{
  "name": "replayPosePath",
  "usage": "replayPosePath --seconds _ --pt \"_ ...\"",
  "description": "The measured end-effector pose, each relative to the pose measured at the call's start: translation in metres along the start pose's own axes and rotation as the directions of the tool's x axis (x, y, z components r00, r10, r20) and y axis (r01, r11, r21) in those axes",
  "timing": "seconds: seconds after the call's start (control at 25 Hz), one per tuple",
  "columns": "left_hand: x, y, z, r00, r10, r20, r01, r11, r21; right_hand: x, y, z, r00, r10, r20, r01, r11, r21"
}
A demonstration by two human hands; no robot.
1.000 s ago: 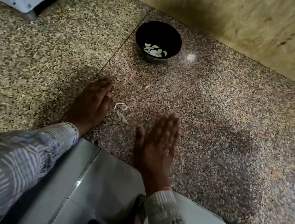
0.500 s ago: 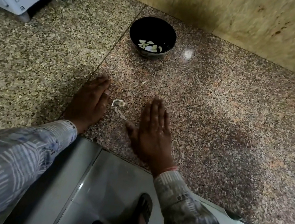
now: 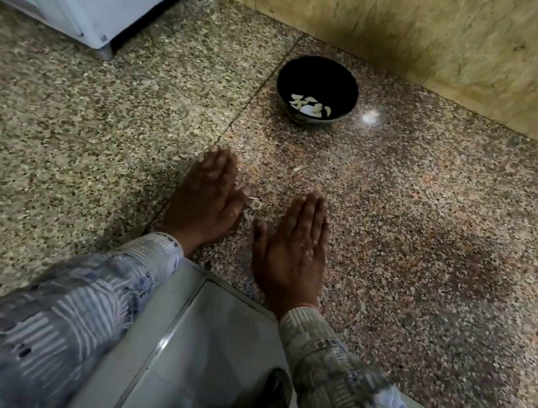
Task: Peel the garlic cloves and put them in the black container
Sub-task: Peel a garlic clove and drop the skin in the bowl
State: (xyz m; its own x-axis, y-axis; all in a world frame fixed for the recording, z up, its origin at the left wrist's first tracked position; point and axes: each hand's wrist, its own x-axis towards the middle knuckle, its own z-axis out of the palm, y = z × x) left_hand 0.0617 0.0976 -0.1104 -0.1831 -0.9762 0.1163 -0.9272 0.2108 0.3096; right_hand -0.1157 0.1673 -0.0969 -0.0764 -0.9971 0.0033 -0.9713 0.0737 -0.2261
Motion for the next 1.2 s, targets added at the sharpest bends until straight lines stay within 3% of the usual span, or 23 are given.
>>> replayPosePath --seconds 0.12,0.24,0.36,0.4,0.56,0.68,0.8,0.92,0.96,1.0,1.08,1.2 --pt "-0.021 0.026 0.007 0.999 0.039 0.034 -0.036 0.997 -0.070 0.002 0.002 0.004 1.000 0.006 -0.006 -0.006 1.000 -0.017" --pt "-0.049 0.048 0.003 0.988 0.142 0.058 -0.122 0.957 -0.264 0.000 0.005 0.006 1.000 -0.008 0.021 0.009 0.999 -0.045" --pt "-0.041 0.041 -0.009 0.997 0.055 0.058 -0.009 0.795 -0.607 0.001 0.002 0.004 1.000 -0.010 -0.006 0.010 1.000 -0.030" --pt "-0.028 0.033 -0.013 0.999 0.014 0.049 0.020 0.768 -0.641 0.000 0.001 0.003 1.000 -0.009 -0.008 0.008 1.000 -0.022" --pt "0.018 0.020 -0.016 0.996 0.043 0.075 -0.003 0.884 -0.468 0.000 0.000 0.002 1.000 0.004 -0.031 -0.005 1.000 -0.020" --pt "-0.009 0.042 -0.003 0.994 0.102 0.049 -0.061 0.850 -0.523 0.001 0.003 0.005 1.000 -0.010 -0.024 0.009 0.999 -0.041" --pt "-0.041 0.062 0.003 0.999 0.016 0.028 0.010 0.688 -0.725 0.002 0.004 0.009 1.000 -0.024 -0.007 0.023 0.997 -0.068" --pt "-0.042 0.072 -0.014 0.979 -0.188 0.080 0.141 0.340 -0.930 0.002 0.004 0.009 0.999 -0.007 -0.032 0.006 1.000 -0.028" --pt "-0.039 0.065 -0.020 0.954 -0.296 0.043 0.129 0.275 -0.953 0.001 0.003 0.008 0.999 -0.007 -0.042 0.006 1.000 -0.017" --pt "-0.036 0.054 -0.024 0.916 -0.401 -0.023 0.095 0.273 -0.957 0.001 0.003 0.009 0.999 -0.011 -0.053 0.010 1.000 -0.009" --pt "-0.031 0.033 -0.023 0.854 -0.497 -0.151 0.102 0.445 -0.890 0.002 0.003 0.012 0.998 -0.009 -0.066 0.009 1.000 0.000" --pt "-0.038 0.059 -0.004 0.896 -0.433 -0.102 0.288 0.740 -0.608 0.004 0.006 0.013 0.999 -0.018 -0.048 0.018 1.000 0.002"
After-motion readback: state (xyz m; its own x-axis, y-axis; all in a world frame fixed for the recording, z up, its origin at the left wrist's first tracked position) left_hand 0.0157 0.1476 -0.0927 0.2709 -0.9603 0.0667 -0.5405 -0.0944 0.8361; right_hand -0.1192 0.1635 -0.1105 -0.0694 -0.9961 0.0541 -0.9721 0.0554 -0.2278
